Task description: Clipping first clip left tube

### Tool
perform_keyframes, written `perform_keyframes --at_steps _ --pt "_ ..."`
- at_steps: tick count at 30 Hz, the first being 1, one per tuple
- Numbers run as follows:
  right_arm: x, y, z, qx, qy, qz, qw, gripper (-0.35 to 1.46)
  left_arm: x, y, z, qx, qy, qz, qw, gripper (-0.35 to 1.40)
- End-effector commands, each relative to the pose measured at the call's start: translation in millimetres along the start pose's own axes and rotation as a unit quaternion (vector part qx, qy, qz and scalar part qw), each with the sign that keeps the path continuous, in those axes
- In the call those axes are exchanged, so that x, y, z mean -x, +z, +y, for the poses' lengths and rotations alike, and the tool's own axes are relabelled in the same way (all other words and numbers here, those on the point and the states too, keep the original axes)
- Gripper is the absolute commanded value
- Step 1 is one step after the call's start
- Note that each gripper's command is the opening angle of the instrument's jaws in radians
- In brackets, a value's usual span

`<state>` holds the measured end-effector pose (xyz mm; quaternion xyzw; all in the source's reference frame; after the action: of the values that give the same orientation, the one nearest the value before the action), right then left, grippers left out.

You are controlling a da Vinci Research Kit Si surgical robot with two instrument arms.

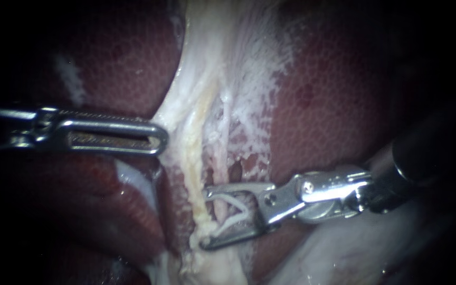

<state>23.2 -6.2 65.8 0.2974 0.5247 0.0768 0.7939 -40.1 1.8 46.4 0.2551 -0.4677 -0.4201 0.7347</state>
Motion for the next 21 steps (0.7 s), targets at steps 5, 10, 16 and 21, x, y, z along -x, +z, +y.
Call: perform_keyframes --at_steps 5,10,16,21 --pt "-0.3 0.7 -0.2 -0.005 0.007 -0.001 1.0000 0.60 0.0 0.1 0.1 0.000 0.000 0.000 1.0000 -0.35" --pt "-0.7 1.1 -0.7 -0.022 0.014 -0.003 0.9997 0.58 0.0 0.2 0.4 0.001 0.000 0.000 1.0000 -0.35" --pt "-1.0 1.6 -0.5 -0.043 0.016 -0.006 0.9989 0.58 -0.1 0.3 0.4 0.001 0.000 -0.001 1.0000 -0.35" --pt "-1.4 2.3 -0.2 -0.051 0.012 -0.007 0.9986 0.57 -0.1 0.3 0.3 0.002 0.000 -0.001 1.0000 -0.35"
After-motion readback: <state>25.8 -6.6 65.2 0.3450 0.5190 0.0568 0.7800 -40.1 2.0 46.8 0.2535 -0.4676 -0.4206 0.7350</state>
